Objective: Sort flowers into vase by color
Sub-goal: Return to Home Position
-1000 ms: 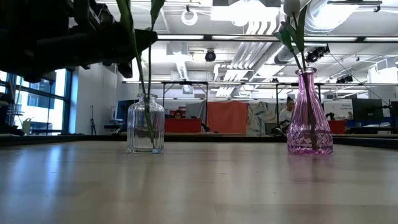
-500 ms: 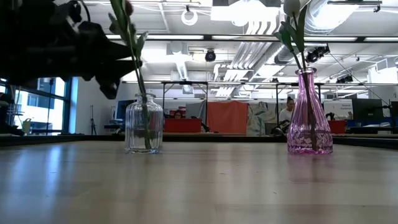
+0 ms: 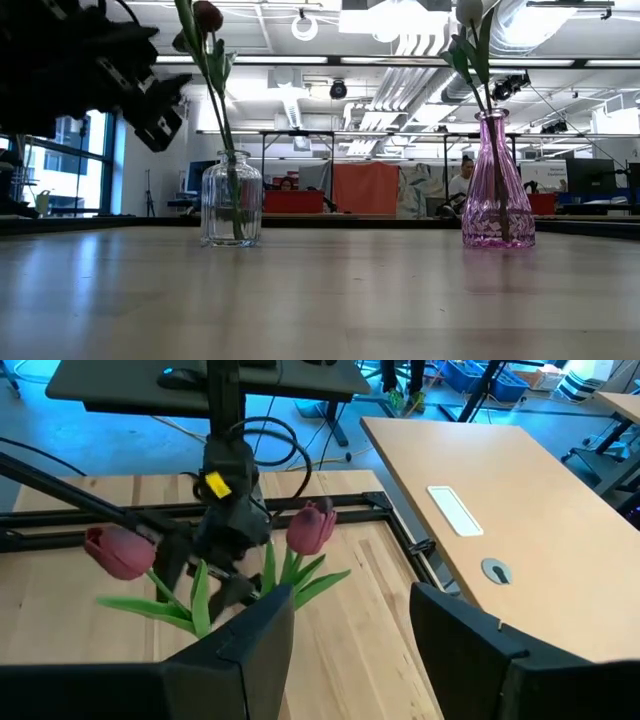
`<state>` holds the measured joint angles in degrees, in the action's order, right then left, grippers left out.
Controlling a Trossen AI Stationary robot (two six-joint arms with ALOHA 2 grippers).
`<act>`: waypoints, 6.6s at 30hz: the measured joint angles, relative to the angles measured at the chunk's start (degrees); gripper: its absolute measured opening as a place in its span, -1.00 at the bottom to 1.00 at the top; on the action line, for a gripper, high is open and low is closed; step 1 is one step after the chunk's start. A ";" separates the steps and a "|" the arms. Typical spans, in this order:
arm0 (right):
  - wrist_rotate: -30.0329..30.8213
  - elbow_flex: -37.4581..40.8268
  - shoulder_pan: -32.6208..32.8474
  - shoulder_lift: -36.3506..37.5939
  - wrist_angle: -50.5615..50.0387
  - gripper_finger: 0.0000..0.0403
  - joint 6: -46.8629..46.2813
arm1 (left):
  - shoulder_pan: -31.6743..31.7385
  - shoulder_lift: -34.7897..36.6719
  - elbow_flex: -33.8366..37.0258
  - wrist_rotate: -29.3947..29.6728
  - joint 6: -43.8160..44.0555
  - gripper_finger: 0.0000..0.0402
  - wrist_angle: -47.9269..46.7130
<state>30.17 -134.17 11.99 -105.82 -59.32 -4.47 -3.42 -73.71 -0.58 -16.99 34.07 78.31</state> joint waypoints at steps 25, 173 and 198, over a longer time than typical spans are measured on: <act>-0.66 0.00 0.00 0.15 -1.96 -0.02 4.57 | 0.19 25.22 0.00 2.33 -16.71 -0.96 -11.98; -25.64 133.61 -9.73 105.48 60.99 -1.00 -4.52 | 10.10 69.59 -0.11 2.03 -13.22 -1.00 -74.20; -25.99 133.63 -8.94 104.98 60.86 -1.00 -4.50 | 10.08 69.59 -0.11 2.18 -13.23 -1.00 -74.21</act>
<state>4.19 -0.54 3.05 -0.84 1.54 -8.97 6.66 -4.12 -0.69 -14.81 20.84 4.10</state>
